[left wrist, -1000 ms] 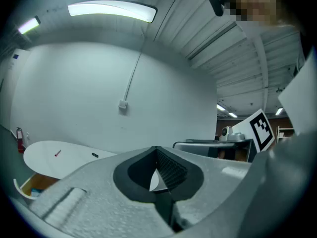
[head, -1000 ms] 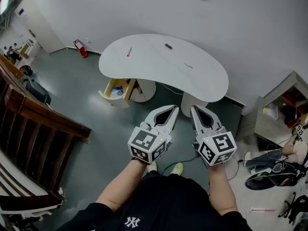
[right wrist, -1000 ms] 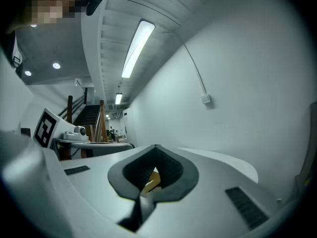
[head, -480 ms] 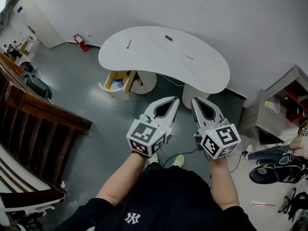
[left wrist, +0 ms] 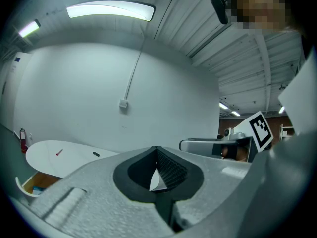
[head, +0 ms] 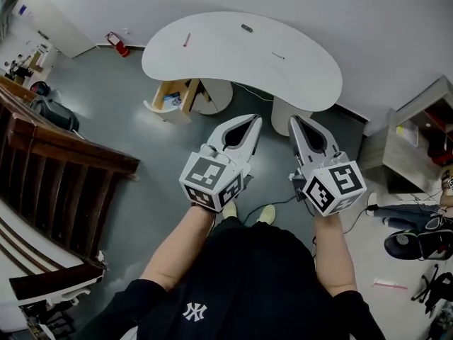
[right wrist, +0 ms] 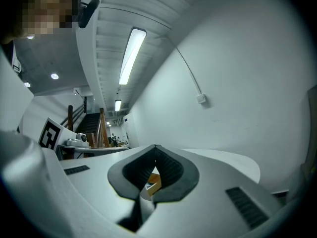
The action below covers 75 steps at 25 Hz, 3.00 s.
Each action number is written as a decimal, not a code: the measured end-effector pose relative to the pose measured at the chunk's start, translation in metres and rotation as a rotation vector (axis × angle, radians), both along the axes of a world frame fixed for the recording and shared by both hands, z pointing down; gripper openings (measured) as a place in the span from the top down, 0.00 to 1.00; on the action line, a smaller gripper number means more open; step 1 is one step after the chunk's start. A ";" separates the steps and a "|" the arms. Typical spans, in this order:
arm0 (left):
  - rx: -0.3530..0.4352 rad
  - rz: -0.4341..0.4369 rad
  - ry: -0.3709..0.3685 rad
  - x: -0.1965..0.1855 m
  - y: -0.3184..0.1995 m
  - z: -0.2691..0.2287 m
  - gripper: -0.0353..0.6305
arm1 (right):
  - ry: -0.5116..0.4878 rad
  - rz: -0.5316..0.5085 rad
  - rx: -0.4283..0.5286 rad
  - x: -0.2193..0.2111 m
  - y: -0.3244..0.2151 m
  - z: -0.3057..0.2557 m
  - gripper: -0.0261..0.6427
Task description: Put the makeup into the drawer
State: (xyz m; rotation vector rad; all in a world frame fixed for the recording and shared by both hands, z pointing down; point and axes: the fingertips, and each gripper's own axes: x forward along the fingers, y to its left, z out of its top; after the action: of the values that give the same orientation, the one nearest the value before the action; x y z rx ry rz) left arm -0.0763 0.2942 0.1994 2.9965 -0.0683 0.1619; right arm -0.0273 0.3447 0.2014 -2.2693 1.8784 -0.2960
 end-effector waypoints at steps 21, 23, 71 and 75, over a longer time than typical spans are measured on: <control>-0.015 -0.023 -0.002 0.043 -0.023 0.015 0.93 | 0.017 -0.003 -0.034 0.039 -0.026 0.013 0.94; -0.013 -0.014 -0.003 0.053 -0.034 0.018 0.93 | 0.017 0.005 -0.040 0.047 -0.036 0.015 0.94; -0.099 0.138 -0.189 0.311 -0.258 0.165 0.93 | -0.035 0.135 -0.328 0.298 -0.272 0.170 0.94; -0.111 0.116 -0.225 0.343 -0.269 0.195 0.93 | -0.046 0.109 -0.364 0.329 -0.285 0.200 0.94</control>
State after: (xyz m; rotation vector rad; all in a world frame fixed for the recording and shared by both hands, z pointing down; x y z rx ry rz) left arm 0.2666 0.0251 0.3945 2.8595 0.0884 0.4972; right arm 0.3017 0.0597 0.4015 -2.5539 1.7896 -0.7189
